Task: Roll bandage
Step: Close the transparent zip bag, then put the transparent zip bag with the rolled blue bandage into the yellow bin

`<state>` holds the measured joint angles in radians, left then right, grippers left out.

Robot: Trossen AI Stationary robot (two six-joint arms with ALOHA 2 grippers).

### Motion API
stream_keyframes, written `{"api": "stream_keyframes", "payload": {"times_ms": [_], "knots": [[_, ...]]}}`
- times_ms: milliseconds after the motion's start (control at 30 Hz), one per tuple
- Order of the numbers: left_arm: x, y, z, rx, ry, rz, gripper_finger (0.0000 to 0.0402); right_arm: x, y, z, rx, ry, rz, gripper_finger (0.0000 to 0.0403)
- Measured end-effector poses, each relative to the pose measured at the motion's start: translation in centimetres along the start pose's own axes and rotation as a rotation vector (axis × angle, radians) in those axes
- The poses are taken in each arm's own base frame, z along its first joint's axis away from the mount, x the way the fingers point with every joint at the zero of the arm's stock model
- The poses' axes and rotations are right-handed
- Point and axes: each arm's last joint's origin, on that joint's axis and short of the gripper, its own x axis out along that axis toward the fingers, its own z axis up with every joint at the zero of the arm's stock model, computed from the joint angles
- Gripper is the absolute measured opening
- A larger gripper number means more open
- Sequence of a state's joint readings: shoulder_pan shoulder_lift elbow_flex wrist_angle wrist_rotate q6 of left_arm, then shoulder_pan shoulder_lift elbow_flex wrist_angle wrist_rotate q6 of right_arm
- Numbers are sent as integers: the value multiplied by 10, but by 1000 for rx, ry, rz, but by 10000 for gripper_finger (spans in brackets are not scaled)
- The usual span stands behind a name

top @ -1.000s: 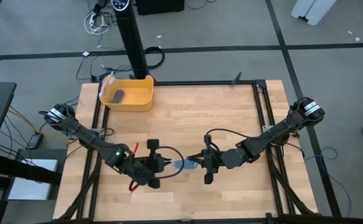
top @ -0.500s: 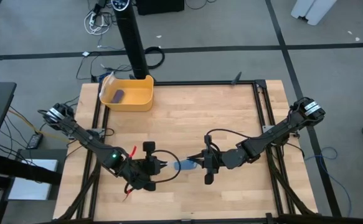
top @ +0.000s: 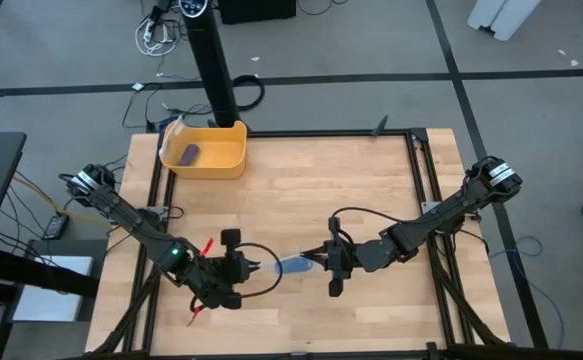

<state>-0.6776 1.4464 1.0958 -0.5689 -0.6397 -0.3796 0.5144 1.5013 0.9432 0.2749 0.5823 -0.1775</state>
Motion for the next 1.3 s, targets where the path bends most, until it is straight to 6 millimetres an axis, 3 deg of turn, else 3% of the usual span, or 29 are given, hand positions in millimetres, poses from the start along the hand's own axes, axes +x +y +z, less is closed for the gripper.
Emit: {"api": "stream_keyframes", "payload": {"times_ms": [333, 767, 1300], "knots": [[-1, -1, -2, -34, 17, -15, 24, 0, 0, 0, -1, 1, 1, 0], [0, -2, -3, -133, 31, -34, 132, -1, 0, 1, 1, -1, -7, 0], [12, 7, 21, -105, -147, 26, 137, 0, 0, 0, 0, -2, 3, 0]]}}
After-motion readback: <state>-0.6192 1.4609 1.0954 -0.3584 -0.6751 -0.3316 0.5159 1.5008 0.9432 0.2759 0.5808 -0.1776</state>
